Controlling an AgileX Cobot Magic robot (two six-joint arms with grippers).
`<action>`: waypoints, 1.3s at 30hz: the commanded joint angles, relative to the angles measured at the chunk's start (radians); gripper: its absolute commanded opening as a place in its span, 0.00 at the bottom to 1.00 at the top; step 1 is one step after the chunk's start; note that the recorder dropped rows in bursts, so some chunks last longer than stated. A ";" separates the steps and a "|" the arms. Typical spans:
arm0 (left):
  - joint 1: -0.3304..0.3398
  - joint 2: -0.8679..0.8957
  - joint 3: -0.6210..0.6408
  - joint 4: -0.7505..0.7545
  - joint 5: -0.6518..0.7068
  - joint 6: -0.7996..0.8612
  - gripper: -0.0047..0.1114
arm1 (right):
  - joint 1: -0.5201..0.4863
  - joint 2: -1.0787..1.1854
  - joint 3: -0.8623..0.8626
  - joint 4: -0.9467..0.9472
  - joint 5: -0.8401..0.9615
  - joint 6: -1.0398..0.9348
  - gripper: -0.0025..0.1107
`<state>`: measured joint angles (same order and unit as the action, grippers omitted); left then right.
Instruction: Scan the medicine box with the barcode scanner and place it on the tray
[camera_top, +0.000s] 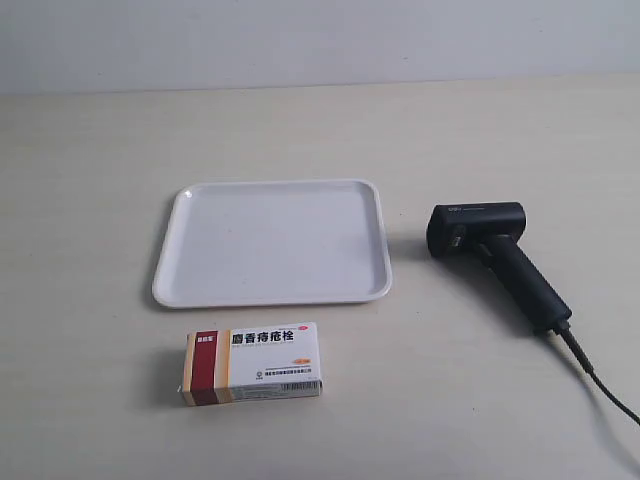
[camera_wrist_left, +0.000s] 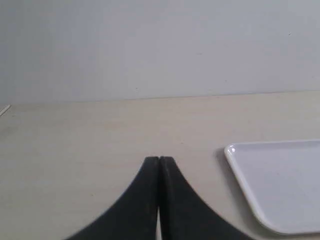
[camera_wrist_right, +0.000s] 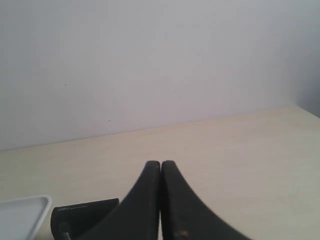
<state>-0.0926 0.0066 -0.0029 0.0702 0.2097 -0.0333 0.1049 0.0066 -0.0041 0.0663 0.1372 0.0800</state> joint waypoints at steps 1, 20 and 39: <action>0.004 -0.007 0.003 -0.003 -0.006 -0.001 0.05 | -0.005 -0.007 0.004 -0.006 -0.003 -0.002 0.02; 0.004 -0.007 0.003 -0.033 -0.436 -0.363 0.05 | -0.005 -0.007 0.004 0.081 -0.096 0.002 0.02; -0.297 1.495 -0.482 1.402 -0.987 -0.968 0.04 | -0.005 0.252 -0.035 0.212 -0.130 -0.009 0.02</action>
<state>-0.3228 1.4113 -0.4445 1.4117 -0.7431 -1.0368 0.1049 0.2387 -0.0322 0.2744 0.0316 0.0802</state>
